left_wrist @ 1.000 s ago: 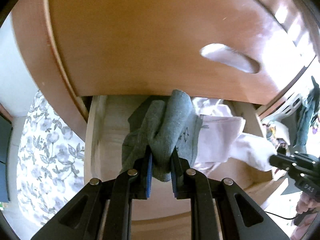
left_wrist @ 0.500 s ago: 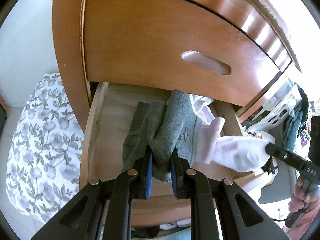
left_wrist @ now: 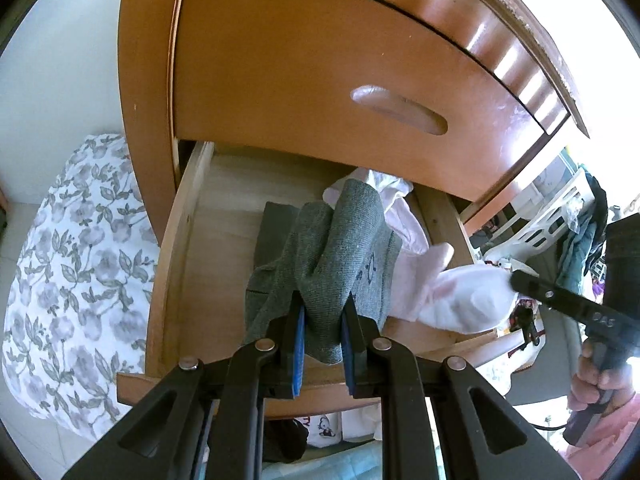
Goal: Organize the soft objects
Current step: 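Lift both socks up out of the drawer with both tools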
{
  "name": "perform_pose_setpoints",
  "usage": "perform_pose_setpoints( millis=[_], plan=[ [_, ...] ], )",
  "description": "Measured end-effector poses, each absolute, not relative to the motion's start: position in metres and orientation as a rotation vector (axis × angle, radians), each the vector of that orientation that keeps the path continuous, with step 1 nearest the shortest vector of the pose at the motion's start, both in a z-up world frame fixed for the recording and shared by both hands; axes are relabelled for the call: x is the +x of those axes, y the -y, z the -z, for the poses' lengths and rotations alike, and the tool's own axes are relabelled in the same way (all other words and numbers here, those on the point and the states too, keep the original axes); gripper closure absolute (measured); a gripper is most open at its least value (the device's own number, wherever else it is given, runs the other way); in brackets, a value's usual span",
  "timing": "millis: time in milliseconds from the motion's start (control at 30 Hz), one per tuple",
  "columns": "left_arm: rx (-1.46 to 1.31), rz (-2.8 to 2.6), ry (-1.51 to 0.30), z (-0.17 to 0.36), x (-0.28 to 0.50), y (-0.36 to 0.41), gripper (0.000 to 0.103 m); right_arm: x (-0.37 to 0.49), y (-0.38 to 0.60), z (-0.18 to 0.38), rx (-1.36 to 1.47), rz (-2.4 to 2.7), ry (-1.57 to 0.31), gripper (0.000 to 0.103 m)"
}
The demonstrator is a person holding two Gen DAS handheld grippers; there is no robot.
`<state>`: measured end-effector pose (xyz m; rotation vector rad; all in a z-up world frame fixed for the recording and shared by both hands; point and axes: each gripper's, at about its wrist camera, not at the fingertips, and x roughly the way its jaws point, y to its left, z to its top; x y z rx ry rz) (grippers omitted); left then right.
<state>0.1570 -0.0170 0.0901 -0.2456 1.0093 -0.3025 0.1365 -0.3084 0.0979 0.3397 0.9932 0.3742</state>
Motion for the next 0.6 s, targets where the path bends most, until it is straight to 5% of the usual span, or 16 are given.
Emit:
perform_pose_setpoints(
  millis=[367,600],
  plan=[
    [-0.270,0.301,-1.025,-0.081,0.161,0.014,0.087,0.147,0.313,-0.075,0.326,-0.338,-1.092,0.096],
    [-0.271,0.313,-1.027,-0.079,0.162,0.019,0.087,0.146,0.304,-0.073,0.309,-0.359,-1.116,0.083]
  ],
)
